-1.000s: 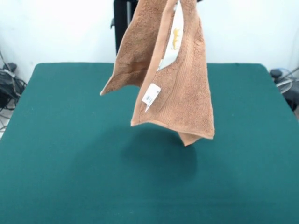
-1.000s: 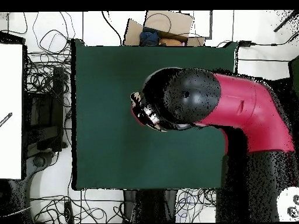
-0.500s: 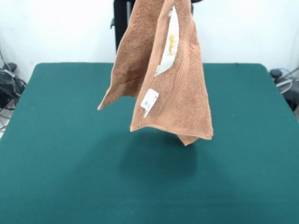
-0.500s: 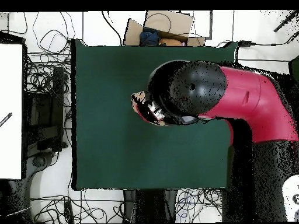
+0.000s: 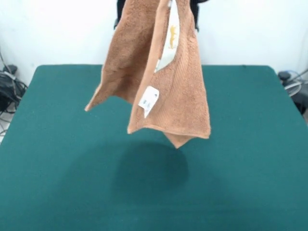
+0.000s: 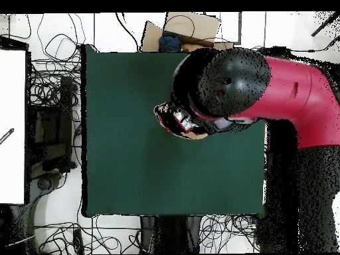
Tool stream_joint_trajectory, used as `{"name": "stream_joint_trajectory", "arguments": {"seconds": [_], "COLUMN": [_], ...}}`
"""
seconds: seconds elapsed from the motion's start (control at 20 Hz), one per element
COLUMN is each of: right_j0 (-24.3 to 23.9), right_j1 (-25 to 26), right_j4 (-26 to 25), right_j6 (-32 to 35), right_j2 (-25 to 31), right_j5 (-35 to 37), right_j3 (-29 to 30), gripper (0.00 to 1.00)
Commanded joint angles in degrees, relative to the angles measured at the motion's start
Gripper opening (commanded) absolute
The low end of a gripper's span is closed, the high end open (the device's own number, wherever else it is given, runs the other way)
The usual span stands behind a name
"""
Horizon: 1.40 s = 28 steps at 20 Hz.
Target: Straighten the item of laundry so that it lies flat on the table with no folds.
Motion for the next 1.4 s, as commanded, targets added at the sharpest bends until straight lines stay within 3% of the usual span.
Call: {"name": "stream_joint_trajectory", "arguments": {"seconds": [0.05,0.9,1.4], "right_j0": [1.19,0.21,1.36], "right_j1": [0.75,3.48,8.69], "right_j4": [-3.51,-5.93,-9.41], "right_j6": [-7.50,-9.42,-9.10], "right_j2": [4.92,5.79,6.34], "right_j5": [7.77,13.51,15.94], "right_j3": [-4.29,-11.10,-18.26], "gripper": [0.00,0.00,0.00]}}
